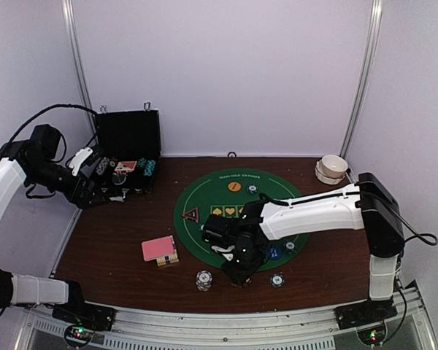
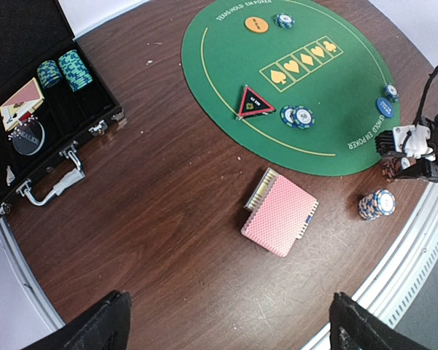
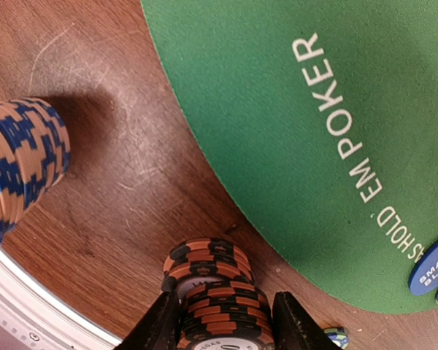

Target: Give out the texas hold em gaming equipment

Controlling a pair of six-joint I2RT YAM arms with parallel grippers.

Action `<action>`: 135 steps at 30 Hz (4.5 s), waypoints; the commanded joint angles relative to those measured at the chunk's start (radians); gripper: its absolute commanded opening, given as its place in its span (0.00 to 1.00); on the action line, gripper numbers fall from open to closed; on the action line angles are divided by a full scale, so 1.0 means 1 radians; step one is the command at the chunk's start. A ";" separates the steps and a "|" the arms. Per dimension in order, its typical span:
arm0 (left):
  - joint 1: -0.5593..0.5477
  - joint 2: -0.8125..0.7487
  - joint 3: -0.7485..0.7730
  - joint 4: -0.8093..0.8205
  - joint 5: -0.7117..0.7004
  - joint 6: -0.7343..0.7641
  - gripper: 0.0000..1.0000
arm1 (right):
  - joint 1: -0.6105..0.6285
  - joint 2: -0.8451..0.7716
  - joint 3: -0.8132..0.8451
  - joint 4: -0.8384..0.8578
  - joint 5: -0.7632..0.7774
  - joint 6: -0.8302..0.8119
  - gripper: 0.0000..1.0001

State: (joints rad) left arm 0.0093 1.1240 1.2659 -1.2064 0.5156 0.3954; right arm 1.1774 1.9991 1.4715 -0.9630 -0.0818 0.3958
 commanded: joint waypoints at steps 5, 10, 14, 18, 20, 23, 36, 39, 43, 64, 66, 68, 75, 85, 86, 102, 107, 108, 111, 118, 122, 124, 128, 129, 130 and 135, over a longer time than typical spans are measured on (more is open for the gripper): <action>-0.005 -0.006 0.016 -0.004 0.009 0.016 0.98 | -0.005 -0.056 0.057 -0.062 0.006 -0.003 0.42; -0.004 -0.010 0.016 -0.004 0.009 0.016 0.98 | -0.005 -0.042 0.111 -0.091 -0.003 -0.011 0.41; -0.005 -0.012 0.014 -0.004 0.008 0.017 0.98 | -0.009 -0.028 0.155 -0.111 -0.002 -0.013 0.39; -0.005 -0.011 0.013 -0.004 0.005 0.020 0.98 | -0.053 -0.011 0.232 -0.148 0.015 -0.016 0.38; -0.005 -0.009 0.015 -0.004 0.005 0.022 0.98 | -0.090 0.000 0.284 -0.173 0.045 -0.024 0.37; -0.005 -0.006 0.018 -0.004 0.008 0.020 0.98 | -0.169 0.026 0.361 -0.200 0.075 -0.030 0.36; -0.005 0.012 0.021 -0.005 0.019 0.023 0.98 | -0.541 0.249 0.670 -0.135 0.127 -0.062 0.35; -0.005 0.017 0.018 -0.003 0.021 0.025 0.98 | -0.616 0.329 0.738 -0.128 0.100 -0.063 0.34; -0.005 0.021 0.010 0.001 0.019 0.025 0.98 | -0.679 0.424 0.827 -0.123 0.086 -0.056 0.34; -0.005 0.039 -0.008 0.019 0.026 0.031 0.98 | -0.751 0.626 0.947 -0.050 0.012 -0.005 0.40; -0.005 0.040 -0.007 0.019 0.027 0.031 0.98 | -0.752 0.631 0.953 -0.052 0.009 -0.004 0.48; -0.005 0.038 -0.009 0.019 0.024 0.031 0.97 | -0.752 0.632 0.959 -0.058 0.010 -0.007 0.54; -0.005 0.034 -0.008 0.019 0.026 0.026 0.97 | -0.751 0.573 0.971 -0.077 0.000 -0.022 0.65; -0.005 0.012 -0.001 0.019 0.028 0.015 0.97 | -0.691 0.329 0.838 -0.087 0.039 -0.065 0.61; -0.005 0.009 0.001 0.018 0.025 0.014 0.97 | -0.676 0.293 0.802 -0.086 0.051 -0.072 0.60; -0.005 -0.012 0.012 -0.009 0.012 0.023 0.97 | -0.141 -0.200 -0.022 0.024 -0.004 -0.003 0.99; -0.005 -0.011 0.007 -0.009 0.020 0.020 0.98 | -0.059 -0.215 -0.110 0.060 -0.038 0.055 0.99; -0.005 -0.011 0.006 -0.010 0.019 0.022 0.98 | -0.050 -0.210 -0.122 0.069 -0.049 0.063 1.00; -0.005 -0.013 0.006 -0.009 0.016 0.023 0.98 | -0.030 -0.186 -0.140 0.098 -0.074 0.072 1.00; -0.005 -0.024 0.005 -0.010 0.013 0.026 0.97 | -0.017 -0.119 -0.157 0.138 -0.092 0.065 0.99; -0.005 -0.024 0.006 -0.010 0.009 0.027 0.97 | -0.016 -0.085 -0.138 0.133 -0.098 0.053 0.97; -0.005 -0.023 0.006 -0.010 0.010 0.028 0.97 | -0.016 -0.072 -0.140 0.136 -0.093 0.051 0.95; -0.005 -0.018 0.010 -0.010 0.014 0.028 0.97 | -0.015 -0.048 -0.136 0.136 -0.085 0.051 0.89; -0.005 -0.017 0.011 -0.010 0.014 0.028 0.98 | -0.015 -0.044 -0.133 0.134 -0.081 0.050 0.87; -0.005 -0.016 0.012 -0.010 0.013 0.028 0.98 | -0.015 -0.041 -0.129 0.131 -0.080 0.049 0.85; -0.005 -0.013 0.015 -0.010 0.014 0.027 0.98 | -0.013 -0.030 -0.117 0.126 -0.080 0.044 0.77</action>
State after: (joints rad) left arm 0.0093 1.1152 1.2652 -1.2098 0.5201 0.4137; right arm 1.1568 1.9518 1.3354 -0.8383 -0.1745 0.4446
